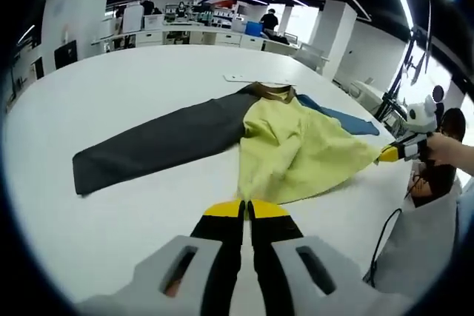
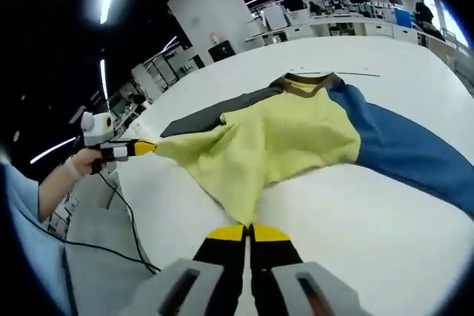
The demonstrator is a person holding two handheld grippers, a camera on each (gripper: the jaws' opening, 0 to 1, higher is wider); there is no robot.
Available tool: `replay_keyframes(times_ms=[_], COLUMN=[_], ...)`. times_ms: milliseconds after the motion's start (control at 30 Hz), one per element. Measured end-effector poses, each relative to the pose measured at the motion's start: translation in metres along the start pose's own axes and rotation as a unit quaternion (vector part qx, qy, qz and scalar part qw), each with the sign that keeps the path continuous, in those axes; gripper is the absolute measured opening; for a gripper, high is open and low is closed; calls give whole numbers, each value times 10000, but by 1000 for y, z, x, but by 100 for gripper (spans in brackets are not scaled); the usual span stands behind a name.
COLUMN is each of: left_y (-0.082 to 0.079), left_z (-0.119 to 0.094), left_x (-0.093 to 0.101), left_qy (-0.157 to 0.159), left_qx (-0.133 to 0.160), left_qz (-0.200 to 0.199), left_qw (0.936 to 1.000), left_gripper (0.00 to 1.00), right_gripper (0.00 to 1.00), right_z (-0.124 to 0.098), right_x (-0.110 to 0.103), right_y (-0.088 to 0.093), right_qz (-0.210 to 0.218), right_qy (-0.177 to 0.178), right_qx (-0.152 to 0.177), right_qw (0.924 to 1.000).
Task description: Fold the garment on the visible template until the final outline fits inside the template.
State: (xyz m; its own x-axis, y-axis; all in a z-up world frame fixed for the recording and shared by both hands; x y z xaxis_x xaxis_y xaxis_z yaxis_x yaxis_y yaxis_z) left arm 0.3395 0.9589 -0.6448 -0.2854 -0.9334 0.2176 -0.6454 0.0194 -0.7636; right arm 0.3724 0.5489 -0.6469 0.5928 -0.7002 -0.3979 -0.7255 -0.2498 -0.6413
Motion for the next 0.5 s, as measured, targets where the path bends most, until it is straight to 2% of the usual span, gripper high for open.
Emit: replay_keyframes(times_ms=[167, 333, 500], left_y=[5, 10, 19], left_z=[-5, -10, -11], left_x=[3, 13, 26], left_qy=[69, 212, 342], left_qx=[-164, -313, -618], left_qz=[27, 81, 426], left_qw=[9998, 9993, 9966], left_gripper=[0, 0, 0], right_gripper=[0, 0, 0], right_z=[-27, -45, -58], right_x=[5, 6, 0], right_y=[11, 21, 33], right_qz=[-71, -270, -435], right_qy=[237, 445, 534], right_qx=[36, -14, -126], right_qw=[9997, 9986, 9975])
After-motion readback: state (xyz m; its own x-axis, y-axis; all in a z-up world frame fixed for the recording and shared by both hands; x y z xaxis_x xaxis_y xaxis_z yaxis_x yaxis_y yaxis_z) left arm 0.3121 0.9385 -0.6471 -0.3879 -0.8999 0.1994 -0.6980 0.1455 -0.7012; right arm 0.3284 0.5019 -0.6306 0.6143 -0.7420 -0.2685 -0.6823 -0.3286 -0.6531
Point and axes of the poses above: the point that each gripper's makers call its tool centre point, and the gripper's own axes: z roughly forward along the fingers, x roughly to its right, y roughly out of its underside, the point moved 10 cm from there along -z, roughly backward along the fingers
